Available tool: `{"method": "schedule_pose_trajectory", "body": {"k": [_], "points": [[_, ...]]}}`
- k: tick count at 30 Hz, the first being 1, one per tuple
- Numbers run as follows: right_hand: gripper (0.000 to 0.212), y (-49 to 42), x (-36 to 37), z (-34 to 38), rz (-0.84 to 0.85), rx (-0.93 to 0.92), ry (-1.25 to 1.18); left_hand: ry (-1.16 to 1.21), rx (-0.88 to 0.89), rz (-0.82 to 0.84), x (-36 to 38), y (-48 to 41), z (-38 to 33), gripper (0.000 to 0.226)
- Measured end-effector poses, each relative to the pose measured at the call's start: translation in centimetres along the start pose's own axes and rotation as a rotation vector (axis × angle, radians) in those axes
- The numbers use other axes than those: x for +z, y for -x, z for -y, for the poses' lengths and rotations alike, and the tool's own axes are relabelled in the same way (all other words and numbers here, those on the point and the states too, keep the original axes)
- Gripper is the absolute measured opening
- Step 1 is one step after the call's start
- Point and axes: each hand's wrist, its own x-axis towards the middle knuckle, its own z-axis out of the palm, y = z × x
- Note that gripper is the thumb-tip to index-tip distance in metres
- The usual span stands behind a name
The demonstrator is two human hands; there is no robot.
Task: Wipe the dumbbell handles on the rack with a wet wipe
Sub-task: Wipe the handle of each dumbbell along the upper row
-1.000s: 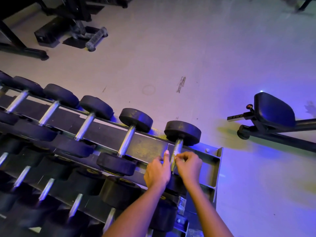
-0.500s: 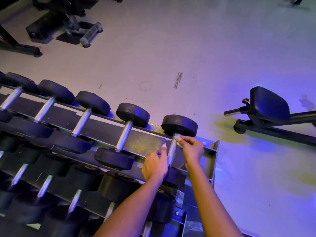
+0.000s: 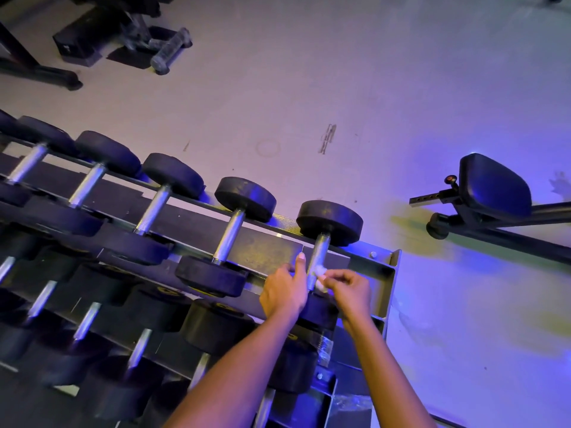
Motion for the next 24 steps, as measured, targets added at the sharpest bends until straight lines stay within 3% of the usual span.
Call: {"method": "schedule_pose_trajectory", "body": {"k": [5, 18, 24], "points": [[0.014, -2.3, 0.7, 2.1, -0.11, -0.057, -0.192, 0.0, 0.001, 0.0, 0.0, 0.1, -0.1, 0.066], [0.011, 1.4, 0.6, -0.8, 0.004, -0.087, 0.093, -0.002, 0.006, -0.009, -0.3, 0.4, -0.3, 0.066], [0.013, 2.5, 0.7, 0.3, -0.051, -0.089, 0.056, 0.132, 0.011, 0.023, -0.9, 1.2, -0.3, 0.06]]}}
